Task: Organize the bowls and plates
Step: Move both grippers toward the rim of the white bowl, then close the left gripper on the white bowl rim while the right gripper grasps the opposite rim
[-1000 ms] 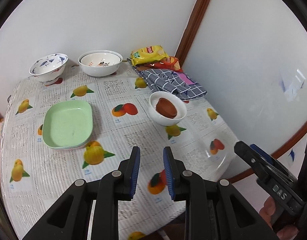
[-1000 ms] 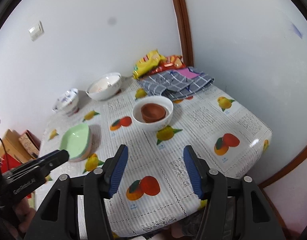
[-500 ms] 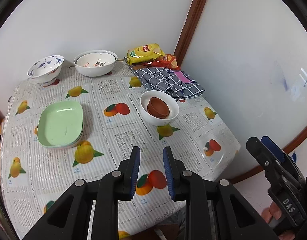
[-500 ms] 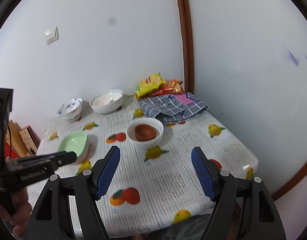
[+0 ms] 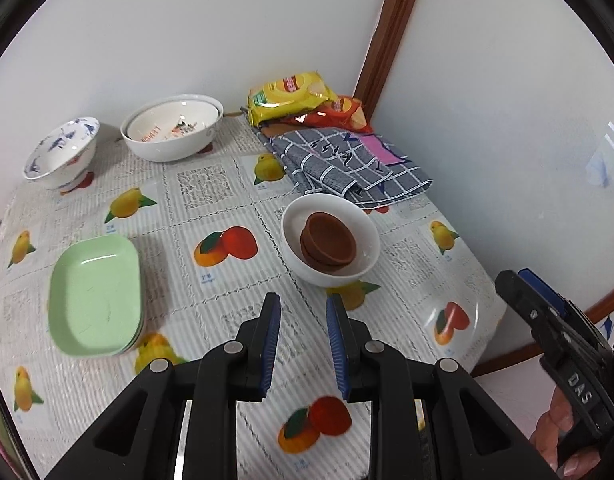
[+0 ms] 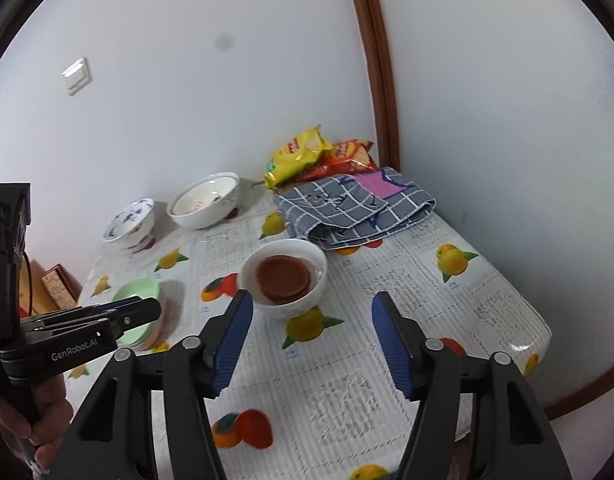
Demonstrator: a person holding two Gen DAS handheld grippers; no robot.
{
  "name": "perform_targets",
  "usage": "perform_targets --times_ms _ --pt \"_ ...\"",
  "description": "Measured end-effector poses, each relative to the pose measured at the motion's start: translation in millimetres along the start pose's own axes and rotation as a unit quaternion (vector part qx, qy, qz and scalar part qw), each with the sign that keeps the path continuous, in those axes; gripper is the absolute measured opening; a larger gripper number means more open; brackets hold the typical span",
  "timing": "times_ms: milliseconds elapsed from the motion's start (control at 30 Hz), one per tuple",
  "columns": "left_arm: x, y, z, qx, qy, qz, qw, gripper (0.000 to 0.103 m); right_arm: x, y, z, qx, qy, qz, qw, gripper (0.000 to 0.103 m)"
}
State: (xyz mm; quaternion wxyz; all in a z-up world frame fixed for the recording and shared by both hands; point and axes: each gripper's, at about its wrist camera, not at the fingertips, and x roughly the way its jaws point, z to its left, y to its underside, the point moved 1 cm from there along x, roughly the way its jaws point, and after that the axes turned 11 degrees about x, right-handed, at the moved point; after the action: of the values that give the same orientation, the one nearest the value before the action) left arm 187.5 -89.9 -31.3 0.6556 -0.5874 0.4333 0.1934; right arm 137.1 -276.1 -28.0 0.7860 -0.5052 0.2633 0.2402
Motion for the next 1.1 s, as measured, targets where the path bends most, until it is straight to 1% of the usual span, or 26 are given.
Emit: perform_targets --times_ms 33,133,333,500,600,667,733,800,867,967,1000,1100 --pt "7 -3 2 0.0 0.0 0.002 1.0 0.023 7 -2 -2 0.003 0.004 0.002 1.0 0.049" --pt "27 -13 7 0.007 -0.004 0.015 0.9999 0.022 28 -8 -5 0.01 0.01 0.006 1.0 0.043" --pt "63 -30 14 0.013 -0.007 0.041 0.9991 0.023 67 -13 -11 0.009 0.017 0.019 1.0 0.043" --pt "86 -44 19 0.025 -0.013 0.05 0.9983 0.023 94 -15 -14 -0.005 0.042 0.021 0.999 0.043" --pt "100 -54 24 0.026 -0.012 0.053 0.9982 0.023 108 -19 -16 -0.001 0.038 0.029 0.999 0.043" --pt "107 -58 26 0.027 -0.015 0.055 0.998 0.023 117 -22 -17 0.002 0.045 0.029 0.999 0.043" --pt "117 -61 30 0.028 -0.019 0.061 0.9976 0.025 126 -25 -17 0.005 0.05 0.032 0.998 0.043" --pt "127 -62 34 0.025 -0.018 0.067 0.9972 0.028 138 -26 -16 0.013 0.037 0.055 0.998 0.043" --pt "134 -62 38 0.022 -0.013 0.073 0.997 0.029 148 -25 -14 0.014 0.03 0.067 0.997 0.043" --pt "146 -61 44 0.016 0.0 0.083 0.9965 0.03 164 -20 -8 0.006 0.034 0.078 0.996 0.043" --pt "148 -61 44 0.016 0.001 0.083 0.9965 0.034 169 -19 -8 0.006 0.033 0.083 0.996 0.043" --pt "156 -63 44 0.025 -0.003 0.088 0.9958 0.038 183 -15 -6 0.006 0.035 0.099 0.994 0.043"
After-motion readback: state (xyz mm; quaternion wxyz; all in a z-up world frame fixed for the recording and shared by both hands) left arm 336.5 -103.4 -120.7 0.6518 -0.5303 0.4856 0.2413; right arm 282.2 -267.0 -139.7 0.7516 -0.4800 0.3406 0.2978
